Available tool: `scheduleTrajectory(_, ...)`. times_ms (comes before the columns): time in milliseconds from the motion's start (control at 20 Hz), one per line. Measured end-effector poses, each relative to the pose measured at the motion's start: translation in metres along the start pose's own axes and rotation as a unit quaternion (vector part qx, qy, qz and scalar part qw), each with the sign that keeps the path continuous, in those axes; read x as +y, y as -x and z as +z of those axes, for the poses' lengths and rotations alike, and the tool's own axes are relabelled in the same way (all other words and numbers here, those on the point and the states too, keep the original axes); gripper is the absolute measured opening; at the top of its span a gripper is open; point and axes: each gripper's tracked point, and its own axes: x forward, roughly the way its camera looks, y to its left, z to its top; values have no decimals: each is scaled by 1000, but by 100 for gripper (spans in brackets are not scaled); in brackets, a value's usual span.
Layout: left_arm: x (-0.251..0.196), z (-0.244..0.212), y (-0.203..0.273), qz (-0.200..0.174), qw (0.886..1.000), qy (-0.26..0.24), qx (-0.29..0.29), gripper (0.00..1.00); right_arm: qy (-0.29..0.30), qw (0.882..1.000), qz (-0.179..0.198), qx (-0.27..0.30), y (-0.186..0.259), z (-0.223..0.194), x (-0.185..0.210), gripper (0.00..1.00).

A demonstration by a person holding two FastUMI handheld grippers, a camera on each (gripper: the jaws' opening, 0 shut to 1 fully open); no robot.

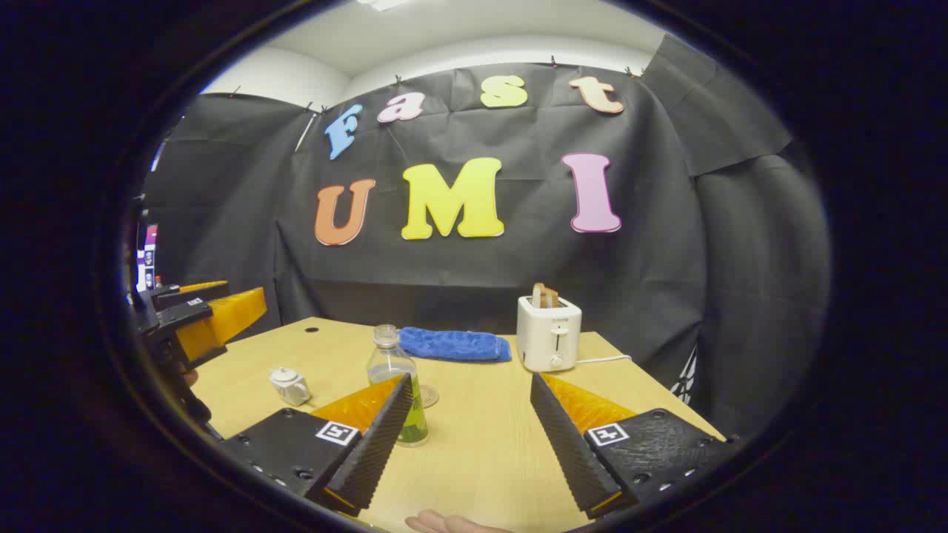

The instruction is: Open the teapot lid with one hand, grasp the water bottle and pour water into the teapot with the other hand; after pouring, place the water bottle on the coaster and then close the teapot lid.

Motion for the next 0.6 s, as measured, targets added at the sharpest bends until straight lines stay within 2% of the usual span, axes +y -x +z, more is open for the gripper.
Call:
scheduleTrajectory(150,23,-10,3,8,1000,14,24,99,-6,1000,-3,1,7,-3,18,96)
scheduleTrajectory(250,34,-16,5,9,999,11,32,99,-11,1000,-7,-6,14,-3,26,98)
scheduleTrajectory(400,46,-29,9,-2,999,8,49,99,-14,1000,-25,1,15,-9,31,94)
scheduleTrajectory(450,51,-34,10,-3,999,9,54,99,-16,1000,-26,6,13,-12,35,96)
scheduleTrajectory(550,62,-45,10,-2,998,15,63,96,-5,999,-31,11,9,-15,37,96)
scheduleTrajectory(600,67,-50,8,-2,998,15,68,99,2,999,-39,6,8,-12,36,96)
